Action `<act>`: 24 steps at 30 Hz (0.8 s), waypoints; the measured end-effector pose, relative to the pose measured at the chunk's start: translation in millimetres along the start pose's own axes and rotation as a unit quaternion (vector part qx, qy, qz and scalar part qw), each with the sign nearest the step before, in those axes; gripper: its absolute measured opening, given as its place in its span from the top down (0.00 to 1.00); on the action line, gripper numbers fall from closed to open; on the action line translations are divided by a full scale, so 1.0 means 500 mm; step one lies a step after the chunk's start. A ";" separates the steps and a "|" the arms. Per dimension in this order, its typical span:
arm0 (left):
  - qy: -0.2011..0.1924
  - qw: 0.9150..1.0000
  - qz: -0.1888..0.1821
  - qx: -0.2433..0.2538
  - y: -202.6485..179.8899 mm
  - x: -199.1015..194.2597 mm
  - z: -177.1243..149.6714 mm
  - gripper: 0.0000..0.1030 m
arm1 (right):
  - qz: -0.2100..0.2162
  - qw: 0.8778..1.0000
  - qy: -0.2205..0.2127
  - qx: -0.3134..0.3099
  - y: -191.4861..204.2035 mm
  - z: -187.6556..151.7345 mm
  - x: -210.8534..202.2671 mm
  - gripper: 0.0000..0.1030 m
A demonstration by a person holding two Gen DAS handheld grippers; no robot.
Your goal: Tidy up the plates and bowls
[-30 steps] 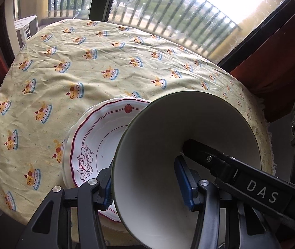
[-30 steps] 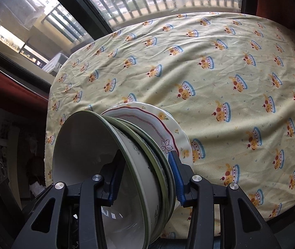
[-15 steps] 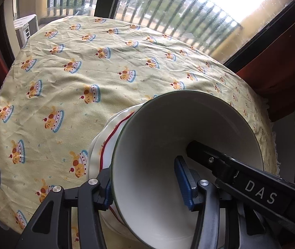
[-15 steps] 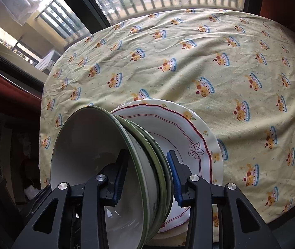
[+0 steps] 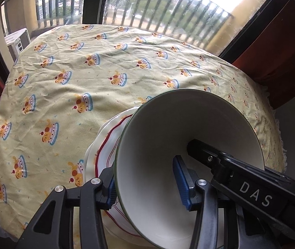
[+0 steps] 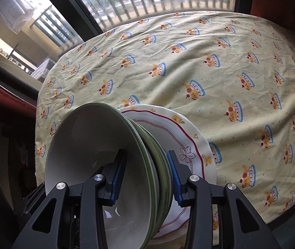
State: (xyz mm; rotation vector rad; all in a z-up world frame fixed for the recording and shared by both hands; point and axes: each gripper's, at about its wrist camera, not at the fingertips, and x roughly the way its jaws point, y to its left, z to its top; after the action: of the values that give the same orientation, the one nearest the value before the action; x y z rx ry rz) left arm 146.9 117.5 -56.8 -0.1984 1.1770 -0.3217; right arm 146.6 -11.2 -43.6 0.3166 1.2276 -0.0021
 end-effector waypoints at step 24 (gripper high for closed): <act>-0.077 0.994 0.076 0.023 -0.019 -0.097 -0.045 0.08 | -0.027 0.994 -0.078 -0.071 -0.002 -0.037 -0.095 0.23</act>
State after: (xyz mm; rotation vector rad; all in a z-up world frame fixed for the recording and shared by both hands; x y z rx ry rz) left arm 107.9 125.7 -19.8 -0.0910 1.0250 -0.1968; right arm 113.2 -15.8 -5.6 0.1562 1.0740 0.0133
